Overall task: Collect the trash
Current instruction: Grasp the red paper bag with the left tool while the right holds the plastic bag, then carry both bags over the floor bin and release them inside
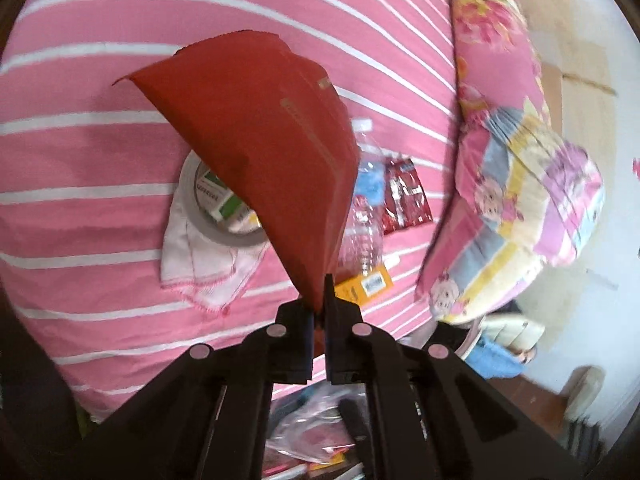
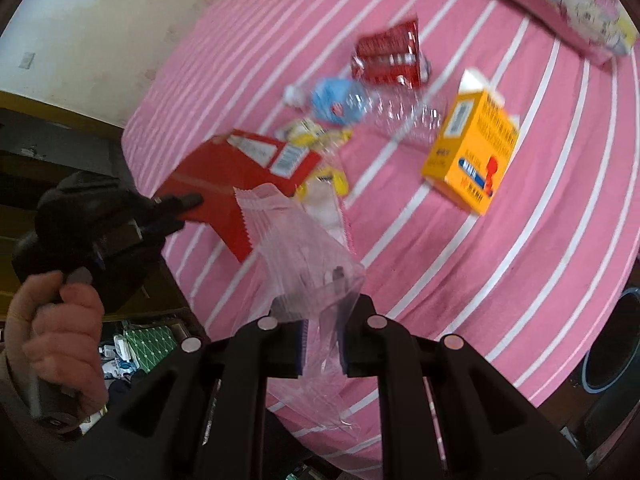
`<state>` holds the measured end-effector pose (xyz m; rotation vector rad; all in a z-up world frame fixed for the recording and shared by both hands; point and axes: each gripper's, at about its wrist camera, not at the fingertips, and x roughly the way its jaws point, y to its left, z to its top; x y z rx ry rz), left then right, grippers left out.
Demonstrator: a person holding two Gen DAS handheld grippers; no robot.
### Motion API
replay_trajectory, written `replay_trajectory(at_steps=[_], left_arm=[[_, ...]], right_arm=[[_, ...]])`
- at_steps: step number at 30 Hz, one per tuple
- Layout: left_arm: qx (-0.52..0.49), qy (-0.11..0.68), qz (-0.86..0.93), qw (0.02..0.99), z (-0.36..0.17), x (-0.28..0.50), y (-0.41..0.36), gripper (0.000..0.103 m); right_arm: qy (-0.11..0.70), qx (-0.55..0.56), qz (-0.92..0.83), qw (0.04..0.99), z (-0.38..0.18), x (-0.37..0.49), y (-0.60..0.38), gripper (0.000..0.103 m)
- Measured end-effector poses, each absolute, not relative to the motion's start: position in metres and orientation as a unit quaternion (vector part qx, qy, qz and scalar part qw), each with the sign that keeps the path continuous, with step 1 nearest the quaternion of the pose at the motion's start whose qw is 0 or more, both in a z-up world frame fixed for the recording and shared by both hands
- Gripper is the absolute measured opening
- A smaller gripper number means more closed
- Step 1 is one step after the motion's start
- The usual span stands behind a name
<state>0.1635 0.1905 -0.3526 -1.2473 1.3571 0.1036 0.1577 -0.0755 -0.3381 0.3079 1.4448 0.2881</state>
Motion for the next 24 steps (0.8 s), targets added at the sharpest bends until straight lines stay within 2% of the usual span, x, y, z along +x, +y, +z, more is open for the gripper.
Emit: replay_trajectory(at_steps=[11,24], left_arm=[[-0.435,0.621,-0.006,0.652,-0.261,0.145,0.162,0.003],[-0.266,0.635,-0.072,0.722,-0.170,0.125,0.113,0.003]], right_arm=[[0.619,0.145,0.137,0.759,-0.243,0.136,-0.073,0.012],[0.584,0.144,0.144,0.786,-0.172,0.112,-0.084,0.012]])
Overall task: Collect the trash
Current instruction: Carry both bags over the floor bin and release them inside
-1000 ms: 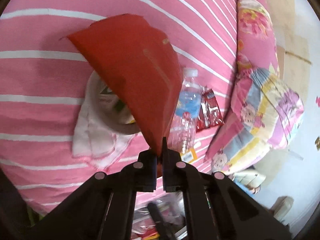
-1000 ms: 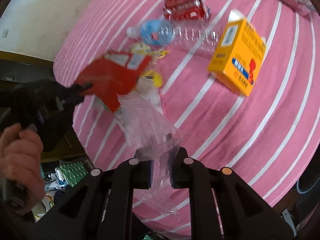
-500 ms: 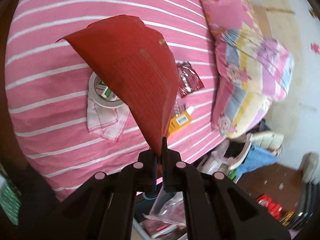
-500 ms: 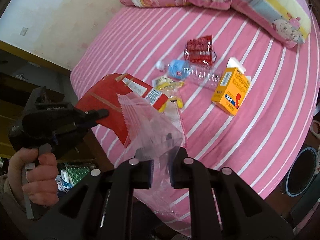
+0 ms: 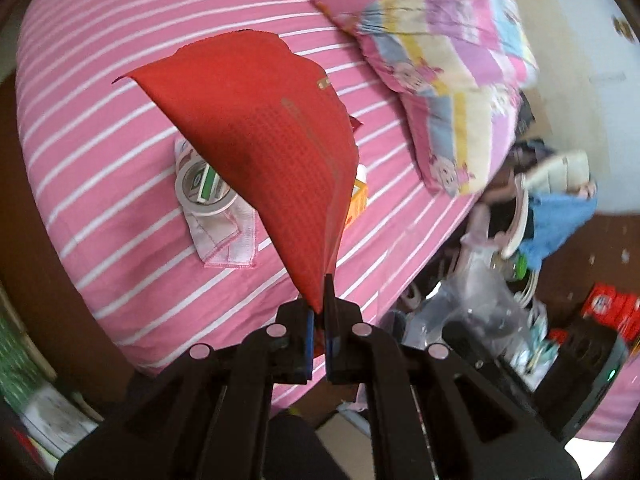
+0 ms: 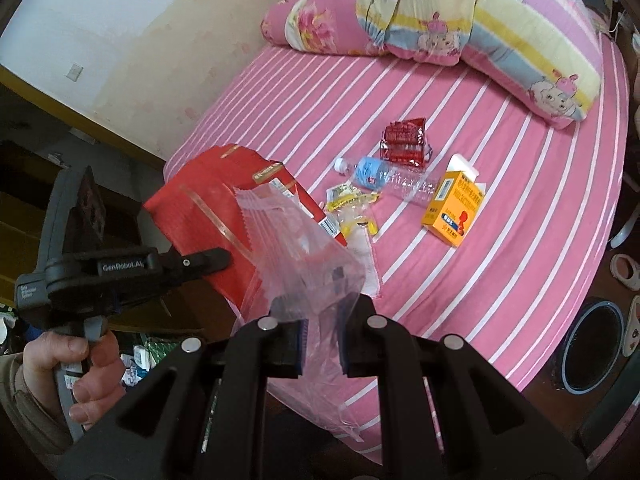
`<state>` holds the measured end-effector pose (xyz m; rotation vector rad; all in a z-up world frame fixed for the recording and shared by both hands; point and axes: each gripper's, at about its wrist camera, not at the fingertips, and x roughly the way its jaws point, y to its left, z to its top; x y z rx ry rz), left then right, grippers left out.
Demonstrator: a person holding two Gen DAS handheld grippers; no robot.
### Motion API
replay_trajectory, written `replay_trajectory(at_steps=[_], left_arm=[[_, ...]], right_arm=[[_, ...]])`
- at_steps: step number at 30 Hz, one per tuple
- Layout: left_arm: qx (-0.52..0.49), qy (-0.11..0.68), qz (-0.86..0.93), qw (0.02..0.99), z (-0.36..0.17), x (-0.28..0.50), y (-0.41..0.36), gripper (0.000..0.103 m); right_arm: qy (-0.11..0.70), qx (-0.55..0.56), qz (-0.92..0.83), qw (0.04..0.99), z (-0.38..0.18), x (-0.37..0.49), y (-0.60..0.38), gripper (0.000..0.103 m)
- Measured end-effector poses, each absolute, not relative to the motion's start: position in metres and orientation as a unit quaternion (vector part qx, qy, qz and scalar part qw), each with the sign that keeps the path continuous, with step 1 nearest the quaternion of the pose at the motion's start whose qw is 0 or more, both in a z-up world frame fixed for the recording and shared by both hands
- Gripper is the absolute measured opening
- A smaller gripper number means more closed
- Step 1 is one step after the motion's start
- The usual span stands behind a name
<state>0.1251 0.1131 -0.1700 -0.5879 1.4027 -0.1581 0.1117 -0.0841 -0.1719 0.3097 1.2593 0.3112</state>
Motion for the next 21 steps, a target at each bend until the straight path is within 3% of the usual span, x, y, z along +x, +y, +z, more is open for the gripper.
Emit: replay_trajectory(at_steps=[10,21], left_arm=[[-0.141,0.636,-0.144,0.745,-0.144,0.115,0.040,0.003],[0.006,0.663,-0.268,0.699,-0.172,0.084,-0.115,0.003]], right_arm=[[0.554,0.176,0.095,0.808,-0.150,0.083,-0.130,0.012],[0.513,0.301,-0.067,0.801,-0.172,-0.020,-0.268,0.012]])
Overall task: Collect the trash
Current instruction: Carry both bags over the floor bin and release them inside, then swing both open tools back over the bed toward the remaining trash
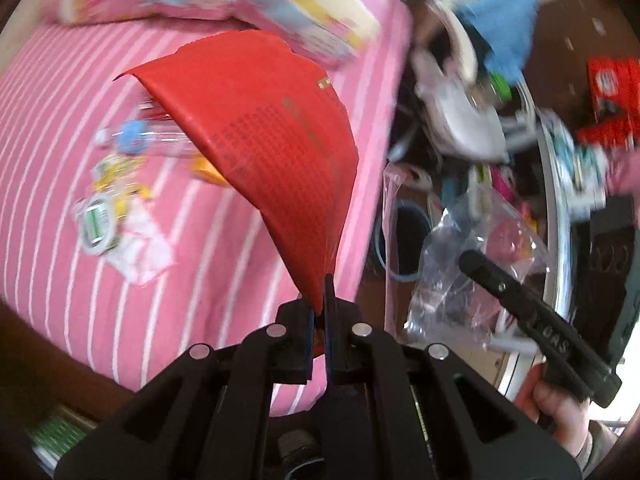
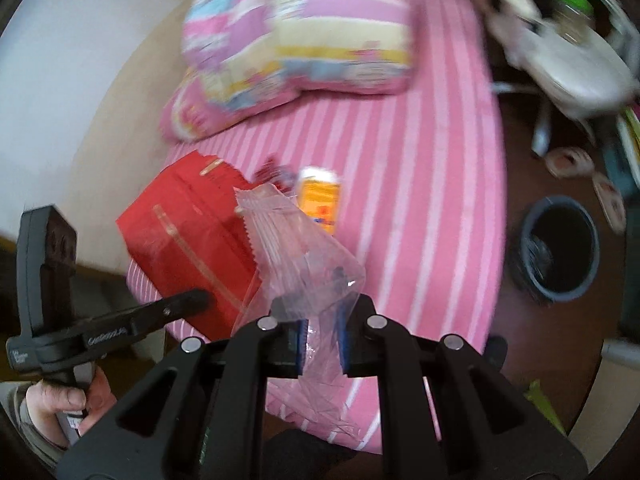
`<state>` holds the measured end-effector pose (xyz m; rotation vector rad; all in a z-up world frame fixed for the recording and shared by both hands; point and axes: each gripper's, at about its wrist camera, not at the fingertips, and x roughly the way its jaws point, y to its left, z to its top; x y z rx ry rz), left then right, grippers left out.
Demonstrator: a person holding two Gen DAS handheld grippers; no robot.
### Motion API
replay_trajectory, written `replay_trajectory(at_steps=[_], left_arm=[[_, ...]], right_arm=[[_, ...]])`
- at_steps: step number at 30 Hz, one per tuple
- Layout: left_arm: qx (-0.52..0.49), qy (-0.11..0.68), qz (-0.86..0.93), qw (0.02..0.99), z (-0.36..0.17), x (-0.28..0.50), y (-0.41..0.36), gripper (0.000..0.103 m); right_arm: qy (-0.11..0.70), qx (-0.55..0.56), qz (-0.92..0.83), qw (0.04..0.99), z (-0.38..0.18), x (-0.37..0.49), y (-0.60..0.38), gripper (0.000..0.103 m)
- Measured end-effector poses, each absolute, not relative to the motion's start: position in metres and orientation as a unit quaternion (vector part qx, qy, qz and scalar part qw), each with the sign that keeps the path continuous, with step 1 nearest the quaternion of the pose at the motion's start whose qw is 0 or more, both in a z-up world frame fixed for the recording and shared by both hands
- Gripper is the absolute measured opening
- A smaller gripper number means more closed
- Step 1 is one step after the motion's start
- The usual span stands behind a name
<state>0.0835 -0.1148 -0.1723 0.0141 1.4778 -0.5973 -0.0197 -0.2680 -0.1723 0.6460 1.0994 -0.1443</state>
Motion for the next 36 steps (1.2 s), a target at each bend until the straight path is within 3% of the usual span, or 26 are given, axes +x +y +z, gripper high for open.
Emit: replay_trajectory(at_steps=[16,32,35,36], left_arm=[[0.151,0.705,-0.370,0.585,-0.307,-0.001,-0.410,0.003],[0.256,0.759,-0.349,0.486,-0.532,-0.009,-0.595,0.004],[0.257,0.772,-0.337,0.473,-0.567,-0.005,-0.615,0.009],[0.264,0.771,-0.333,0.474,-0.576,-0.003,-0.621,0.018]], right_arm=[[0.490,0.432,-0.243,0.718,-0.284,-0.178,-0.522,0.012],[0.550,0.465,-0.269,0.640,-0.484,-0.205,-0.668,0.013],[0.556,0.470,-0.269,0.631,-0.517,-0.201,-0.680,0.018],[0.557,0.470,-0.268,0.631,-0.524,-0.198,-0.681,0.024]])
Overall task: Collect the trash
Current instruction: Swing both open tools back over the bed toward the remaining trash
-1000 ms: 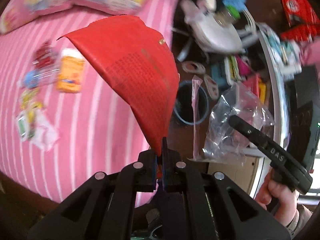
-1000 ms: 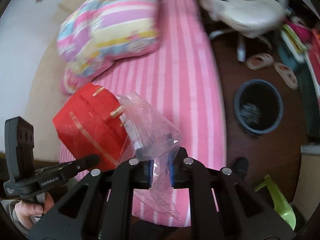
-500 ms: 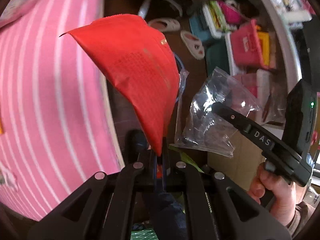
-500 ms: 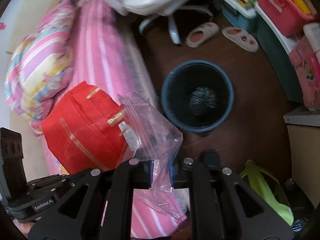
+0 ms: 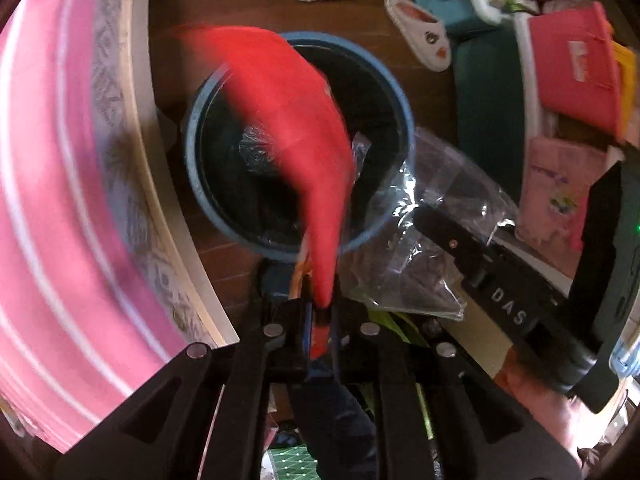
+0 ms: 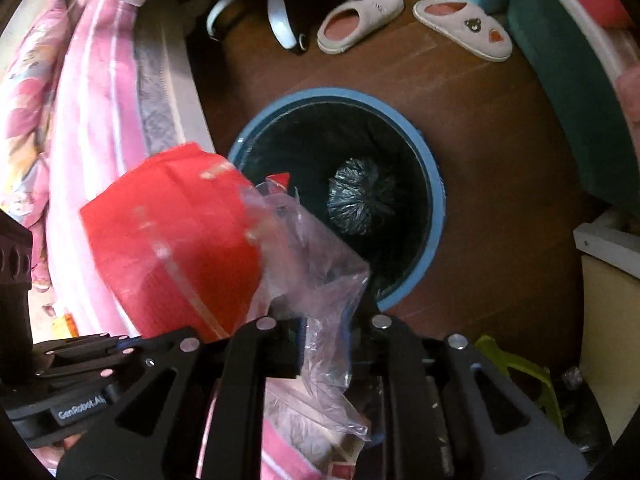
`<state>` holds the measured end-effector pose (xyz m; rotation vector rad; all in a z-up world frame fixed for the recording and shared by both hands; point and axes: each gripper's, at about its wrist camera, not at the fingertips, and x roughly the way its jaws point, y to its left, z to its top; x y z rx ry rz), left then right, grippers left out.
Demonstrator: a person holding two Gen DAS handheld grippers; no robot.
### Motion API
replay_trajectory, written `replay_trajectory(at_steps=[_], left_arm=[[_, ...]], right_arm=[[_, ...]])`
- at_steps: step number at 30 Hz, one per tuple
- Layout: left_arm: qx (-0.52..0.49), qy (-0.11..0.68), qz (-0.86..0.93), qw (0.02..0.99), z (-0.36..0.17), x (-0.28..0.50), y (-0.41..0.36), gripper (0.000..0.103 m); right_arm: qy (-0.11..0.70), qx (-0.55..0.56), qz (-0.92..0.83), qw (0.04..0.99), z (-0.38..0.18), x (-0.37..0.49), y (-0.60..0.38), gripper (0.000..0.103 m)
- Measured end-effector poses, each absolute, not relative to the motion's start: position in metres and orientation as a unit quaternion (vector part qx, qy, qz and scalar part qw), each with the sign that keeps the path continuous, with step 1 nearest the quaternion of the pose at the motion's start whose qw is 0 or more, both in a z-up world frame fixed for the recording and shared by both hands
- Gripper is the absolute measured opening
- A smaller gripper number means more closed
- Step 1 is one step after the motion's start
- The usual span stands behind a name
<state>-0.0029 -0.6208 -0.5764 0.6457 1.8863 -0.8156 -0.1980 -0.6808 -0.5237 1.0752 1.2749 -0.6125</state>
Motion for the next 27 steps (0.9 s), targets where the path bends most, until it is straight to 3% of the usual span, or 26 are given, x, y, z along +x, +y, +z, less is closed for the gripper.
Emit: replay_trajectory(at_steps=[1,3,4,7,12,16,23,27], left_arm=[[0.268,0.771,-0.330,0.474,-0.582,-0.002,-0.625,0.042],[0.269,0.769,-0.322,0.483,-0.591,0.004,-0.627,0.067],[0.265,0.768,-0.318,0.489,-0.593,0.007,-0.628,0.068],[0.241,0.782,-0.312,0.483,-0.595,0.011,-0.623,0.070],[0.226,0.789,-0.297,0.487,-0.574,0.012,-0.591,0.071],[0.192,0.794,-0.284,0.502,-0.544,0.014,-0.552,0.078],[0.099,0.799,-0.246,0.539,-0.476,0.029,-0.441,0.083],[0.074,0.786,-0.229,0.569,-0.435,0.041,-0.375,0.086]], right_arm=[[0.560,0.469,-0.265,0.630,-0.532,-0.195,-0.684,0.037],[0.567,0.467,-0.254,0.629,-0.546,-0.190,-0.687,0.052],[0.571,0.463,-0.254,0.629,-0.549,-0.189,-0.688,0.058],[0.570,0.459,-0.262,0.629,-0.550,-0.195,-0.689,0.063],[0.569,0.446,-0.261,0.639,-0.529,-0.203,-0.669,0.064],[0.580,0.351,-0.278,0.680,-0.482,-0.189,-0.631,0.064],[0.611,0.266,-0.242,0.705,-0.417,-0.149,-0.544,0.064],[0.609,0.278,-0.199,0.716,-0.390,-0.125,-0.494,0.068]])
